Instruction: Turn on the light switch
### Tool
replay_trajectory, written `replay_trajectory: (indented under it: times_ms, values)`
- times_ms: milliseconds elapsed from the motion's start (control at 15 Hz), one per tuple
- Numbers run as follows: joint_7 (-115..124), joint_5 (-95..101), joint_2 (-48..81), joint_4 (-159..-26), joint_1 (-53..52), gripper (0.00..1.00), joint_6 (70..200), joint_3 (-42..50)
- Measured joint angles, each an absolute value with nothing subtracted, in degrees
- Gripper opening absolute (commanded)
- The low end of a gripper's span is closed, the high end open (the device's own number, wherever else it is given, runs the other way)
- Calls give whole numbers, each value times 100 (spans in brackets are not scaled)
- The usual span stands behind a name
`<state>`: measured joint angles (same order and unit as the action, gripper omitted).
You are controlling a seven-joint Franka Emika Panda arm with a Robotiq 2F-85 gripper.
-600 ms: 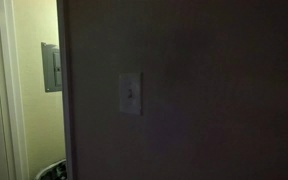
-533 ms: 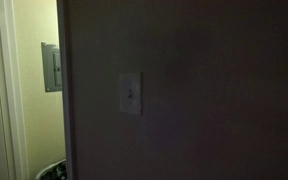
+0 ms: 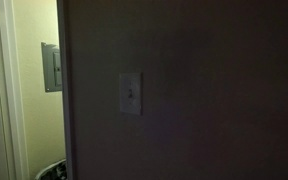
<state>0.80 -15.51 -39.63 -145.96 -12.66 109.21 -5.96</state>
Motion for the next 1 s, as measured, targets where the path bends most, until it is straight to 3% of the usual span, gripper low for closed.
replay_trajectory:
  times_ms: [400,1000]
  values:
    - [65,-1469,-3789,-14606,-1016,100,11159,-575]
    - [-10,-517,-2762,-14519,-258,100,12866,-353]
